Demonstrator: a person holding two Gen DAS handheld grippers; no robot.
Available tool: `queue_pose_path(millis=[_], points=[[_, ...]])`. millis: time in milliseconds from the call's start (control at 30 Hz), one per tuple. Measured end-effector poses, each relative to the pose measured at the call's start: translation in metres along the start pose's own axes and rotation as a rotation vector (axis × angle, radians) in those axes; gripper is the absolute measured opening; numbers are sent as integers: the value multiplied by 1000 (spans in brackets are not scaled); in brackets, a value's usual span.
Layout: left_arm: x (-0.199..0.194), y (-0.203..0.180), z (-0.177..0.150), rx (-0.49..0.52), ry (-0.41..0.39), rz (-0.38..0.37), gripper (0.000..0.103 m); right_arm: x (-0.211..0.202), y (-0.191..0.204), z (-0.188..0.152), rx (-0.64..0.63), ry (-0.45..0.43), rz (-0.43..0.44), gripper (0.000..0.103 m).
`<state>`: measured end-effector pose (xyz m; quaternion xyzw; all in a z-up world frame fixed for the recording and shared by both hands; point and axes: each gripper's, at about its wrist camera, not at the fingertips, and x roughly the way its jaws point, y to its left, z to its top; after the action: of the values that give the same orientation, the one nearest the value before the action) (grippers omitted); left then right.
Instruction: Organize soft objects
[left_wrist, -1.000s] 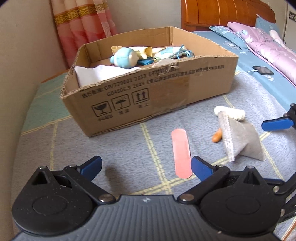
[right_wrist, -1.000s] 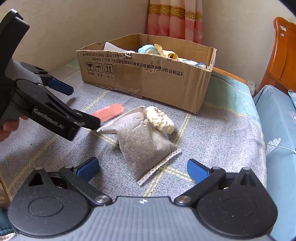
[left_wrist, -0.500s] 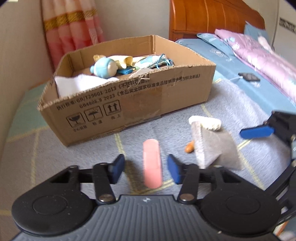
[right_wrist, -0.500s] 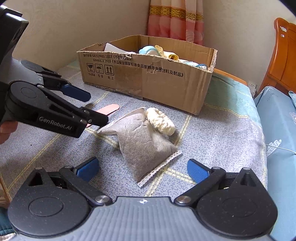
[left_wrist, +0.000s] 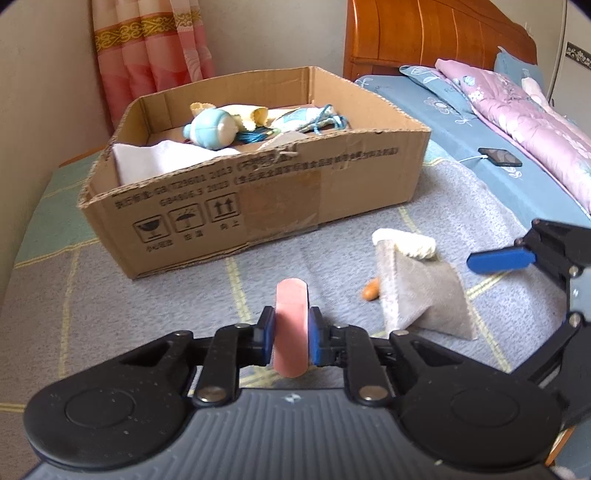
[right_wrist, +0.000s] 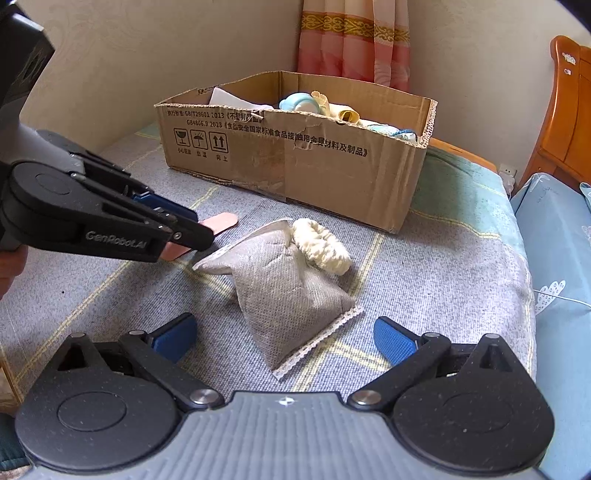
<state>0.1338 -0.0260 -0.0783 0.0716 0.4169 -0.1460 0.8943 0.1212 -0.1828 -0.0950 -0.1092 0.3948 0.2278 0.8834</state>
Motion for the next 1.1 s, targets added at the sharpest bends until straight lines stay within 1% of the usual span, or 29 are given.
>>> queue_pose_path(millis=[267,433,533,567,733,800,867,1000,1067,1100], points=[[-2,11,-2,-18,7,5,17,11,-4,15,-40,-18,69,103],[-2,12,-3,-15,2,4,17,16,3,22,-83,27,107,103],[-2,13,-3,-15,1,-1,17,7,10,18,-105,56,184,103],[-2,13,-3,-15,0,-1,17,4,12,16,-109,59,197,103],[-2,13,-4,-16,-4,-4,17,5,12,14,-88,39,153,102],[-2,13,-4,-16,-3,-4,17,8,12,17,-91,25,138,99],[-2,13,-4,-15,-4,-4,17,10,14,20,-114,16,115,88],[-2,14,-4,-13,-5,-3,17,10,16,24,-131,9,93,73],[-2,13,-4,-9,-3,-3,17,9,15,25,-125,7,87,60],[-2,13,-4,-6,-3,-4,17,7,15,25,-122,5,81,57]])
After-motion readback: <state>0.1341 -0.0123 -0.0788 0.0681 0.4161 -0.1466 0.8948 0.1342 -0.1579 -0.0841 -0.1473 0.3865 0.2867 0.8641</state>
